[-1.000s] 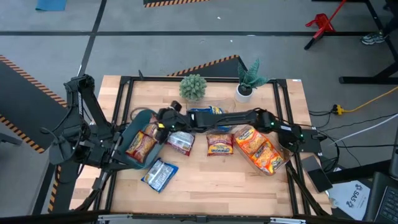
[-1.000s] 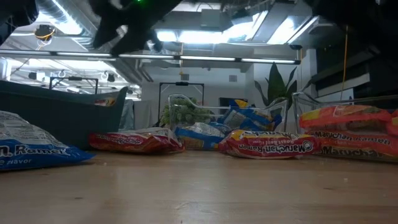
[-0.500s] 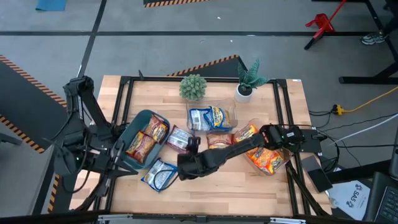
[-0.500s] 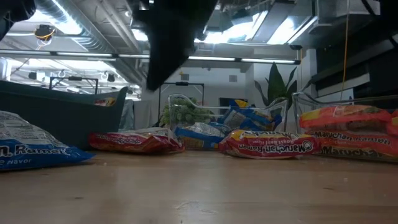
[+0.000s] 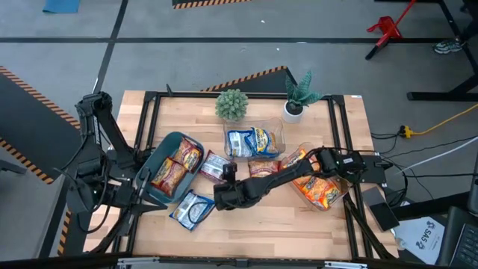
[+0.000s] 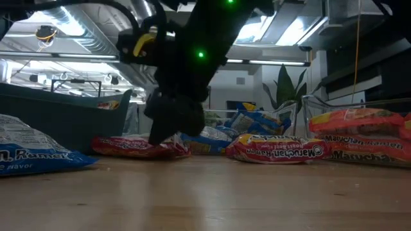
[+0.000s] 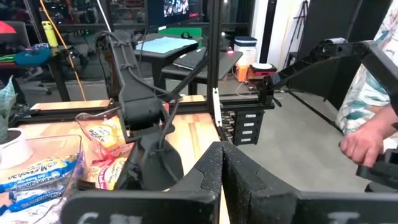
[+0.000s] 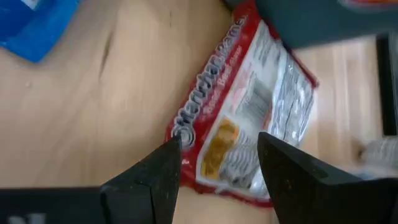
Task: Sort Maruchan noodles
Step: Put the left red noodle pack into the blue bin
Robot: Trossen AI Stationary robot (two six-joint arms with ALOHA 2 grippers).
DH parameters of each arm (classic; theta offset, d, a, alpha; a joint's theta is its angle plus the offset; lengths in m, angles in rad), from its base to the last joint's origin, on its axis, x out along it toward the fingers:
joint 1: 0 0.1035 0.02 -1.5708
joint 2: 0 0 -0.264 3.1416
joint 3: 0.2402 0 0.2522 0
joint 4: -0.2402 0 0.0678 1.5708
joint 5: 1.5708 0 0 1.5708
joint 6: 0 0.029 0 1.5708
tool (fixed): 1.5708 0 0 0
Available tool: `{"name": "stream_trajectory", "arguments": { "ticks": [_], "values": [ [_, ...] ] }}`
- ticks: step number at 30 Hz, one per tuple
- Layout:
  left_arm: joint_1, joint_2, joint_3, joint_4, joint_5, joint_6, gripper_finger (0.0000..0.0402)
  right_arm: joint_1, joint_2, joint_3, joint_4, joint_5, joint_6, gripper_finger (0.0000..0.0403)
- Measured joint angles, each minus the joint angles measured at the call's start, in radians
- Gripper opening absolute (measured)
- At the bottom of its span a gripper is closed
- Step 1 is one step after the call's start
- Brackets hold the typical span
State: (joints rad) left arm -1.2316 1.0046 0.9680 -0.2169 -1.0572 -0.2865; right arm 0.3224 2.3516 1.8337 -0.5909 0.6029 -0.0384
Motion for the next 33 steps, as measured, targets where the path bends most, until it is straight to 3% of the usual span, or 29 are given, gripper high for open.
{"name": "stream_trajectory", "arguments": {
  "ticks": [6, 12, 18, 24, 28, 33],
  "values": [
    [0.002, 0.0, 0.0, 0.0, -0.007, 0.0, 0.0, -0.015, 0.0, -0.017, 0.055, -0.092, -0.042, 0.0193],
    [0.002, 0.0, 0.0, -0.001, -0.007, 0.006, 0.0, -0.007, -0.001, -0.016, 0.049, 0.008, -0.061, 0.0193],
    [0.002, 0.0, 0.0, -0.016, -0.006, 0.006, 0.0, -0.023, 0.021, -0.015, 0.062, -0.064, -0.057, 0.0193],
    [0.002, 0.0, 0.0, -0.025, -0.006, 0.006, 0.0, -0.023, 0.065, -0.013, 0.051, 0.073, -0.047, 0.0193],
    [0.002, 0.0, 0.0, -0.035, -0.005, 0.004, 0.0, -0.024, 0.081, -0.01, 0.057, 0.095, -0.038, 0.0191],
    [0.002, 0.0, 0.0, -0.037, -0.005, 0.003, 0.0, -0.027, 0.082, -0.011, 0.047, 0.13, -0.002, 0.0132]
  ]
}}
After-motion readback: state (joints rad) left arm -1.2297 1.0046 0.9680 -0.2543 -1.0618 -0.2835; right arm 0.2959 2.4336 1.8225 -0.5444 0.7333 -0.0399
